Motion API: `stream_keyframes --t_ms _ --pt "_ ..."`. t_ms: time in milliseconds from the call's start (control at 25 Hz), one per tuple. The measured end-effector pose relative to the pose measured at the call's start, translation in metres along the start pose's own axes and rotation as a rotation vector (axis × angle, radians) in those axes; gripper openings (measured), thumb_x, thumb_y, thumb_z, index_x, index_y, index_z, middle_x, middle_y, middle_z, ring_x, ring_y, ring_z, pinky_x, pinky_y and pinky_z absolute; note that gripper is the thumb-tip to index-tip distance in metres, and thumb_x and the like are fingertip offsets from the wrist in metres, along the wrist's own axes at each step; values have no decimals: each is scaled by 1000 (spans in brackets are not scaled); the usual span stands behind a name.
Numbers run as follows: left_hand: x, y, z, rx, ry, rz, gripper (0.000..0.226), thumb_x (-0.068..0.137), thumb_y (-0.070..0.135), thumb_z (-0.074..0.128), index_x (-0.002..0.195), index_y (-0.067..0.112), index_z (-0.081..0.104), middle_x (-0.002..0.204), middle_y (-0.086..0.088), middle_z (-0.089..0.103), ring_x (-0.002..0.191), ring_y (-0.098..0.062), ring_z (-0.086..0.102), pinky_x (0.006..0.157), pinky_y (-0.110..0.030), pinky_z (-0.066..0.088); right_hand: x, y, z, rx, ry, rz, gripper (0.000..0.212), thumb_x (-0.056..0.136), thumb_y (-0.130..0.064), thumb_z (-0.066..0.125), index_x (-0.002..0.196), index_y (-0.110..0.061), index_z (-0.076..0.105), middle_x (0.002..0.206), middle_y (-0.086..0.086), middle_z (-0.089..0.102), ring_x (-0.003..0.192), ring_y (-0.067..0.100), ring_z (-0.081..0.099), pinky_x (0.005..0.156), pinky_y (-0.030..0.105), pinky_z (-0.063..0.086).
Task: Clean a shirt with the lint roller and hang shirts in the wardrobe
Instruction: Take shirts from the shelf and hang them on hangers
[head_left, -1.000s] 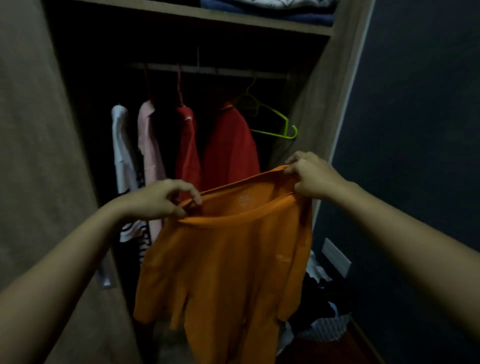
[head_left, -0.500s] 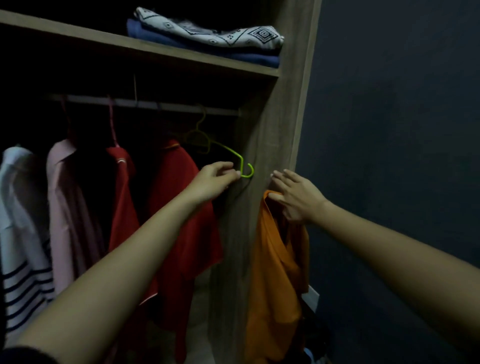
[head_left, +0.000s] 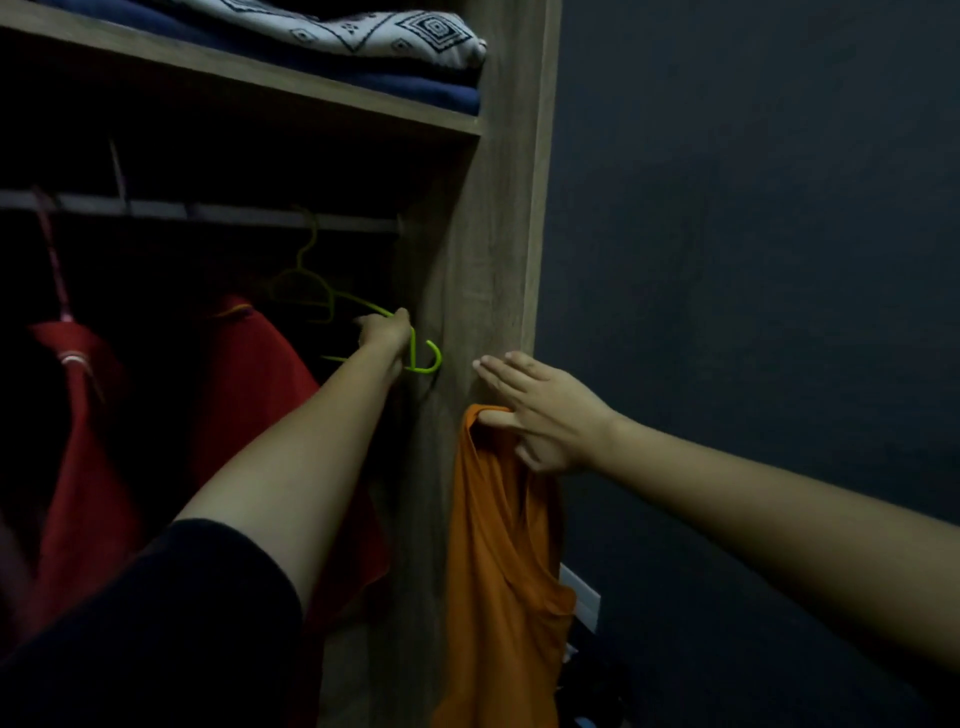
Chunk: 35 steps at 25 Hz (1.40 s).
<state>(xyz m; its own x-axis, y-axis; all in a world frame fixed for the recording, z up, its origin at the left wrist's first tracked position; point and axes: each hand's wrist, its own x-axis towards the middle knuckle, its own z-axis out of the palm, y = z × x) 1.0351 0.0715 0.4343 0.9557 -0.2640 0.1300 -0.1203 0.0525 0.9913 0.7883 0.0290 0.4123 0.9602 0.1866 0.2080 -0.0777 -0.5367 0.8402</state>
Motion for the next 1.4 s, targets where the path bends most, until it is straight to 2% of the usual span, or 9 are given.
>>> stream_keyframes --t_ms 320,400,560,800,920,1120,1200,1280,1400 --pt "30 11 13 -84 -108 93 43 73 2 53 115 -6 57 100 -23 66 72 -24 64 68 -26 49 0 2 1 29 1 29 58 87 -40 23 141 -21 35 152 28 17 143 36 18 115 42 1" --pt "7 22 8 -95 -124 153 43 76 -2 52 119 -9 51 93 -18 64 64 -18 61 59 -21 50 0 1 1 29 -13 35 57 88 -39 24 140 -21 38 151 28 20 142 35 22 113 41 -1" --pt "-75 33 -8 -236 -236 138 54 86 -15 41 136 -8 19 113 -17 57 66 -12 58 61 -26 49 3 -2 -1 58 -130 36 56 75 -40 29 109 -19 68 126 23 59 119 33 57 106 46 30" --pt "-170 47 -91 -180 -364 72 52 89 -16 35 137 -3 22 127 -13 55 102 -27 65 47 -19 49 0 -9 -8 190 -79 45 59 87 -34 48 141 -12 36 151 10 32 142 27 23 106 44 -19" --pt "-198 48 -149 -18 -399 37 43 85 -19 34 118 7 42 92 -3 63 57 -6 64 47 -17 41 -2 -23 -19 289 -107 109 54 91 -22 47 142 -13 32 150 9 32 143 24 19 105 43 -22" --pt "-220 18 -246 224 -106 102 28 85 -4 36 76 12 57 34 6 46 23 -1 35 30 -10 23 8 -54 -41 943 -305 255 54 85 -6 53 136 -8 36 147 12 30 137 31 29 116 44 18" --pt "-235 7 -285 270 -8 183 18 81 18 49 74 19 65 35 7 40 29 -1 33 39 -18 25 8 -59 -52 1336 -322 370 45 83 2 51 125 -12 43 139 11 33 117 25 43 92 35 44" --pt "-257 -7 -322 392 7 348 13 89 25 56 90 24 68 42 6 43 35 2 37 46 -23 27 5 -65 -67 1560 -324 486 50 83 5 48 131 -9 39 136 10 33 104 19 45 70 24 45" --pt "-288 -22 -362 467 31 451 21 93 19 53 103 34 64 48 8 43 39 -1 36 42 -12 31 1 -72 -77 1600 -281 622 64 83 7 44 143 -6 26 143 13 32 122 27 42 91 31 46"
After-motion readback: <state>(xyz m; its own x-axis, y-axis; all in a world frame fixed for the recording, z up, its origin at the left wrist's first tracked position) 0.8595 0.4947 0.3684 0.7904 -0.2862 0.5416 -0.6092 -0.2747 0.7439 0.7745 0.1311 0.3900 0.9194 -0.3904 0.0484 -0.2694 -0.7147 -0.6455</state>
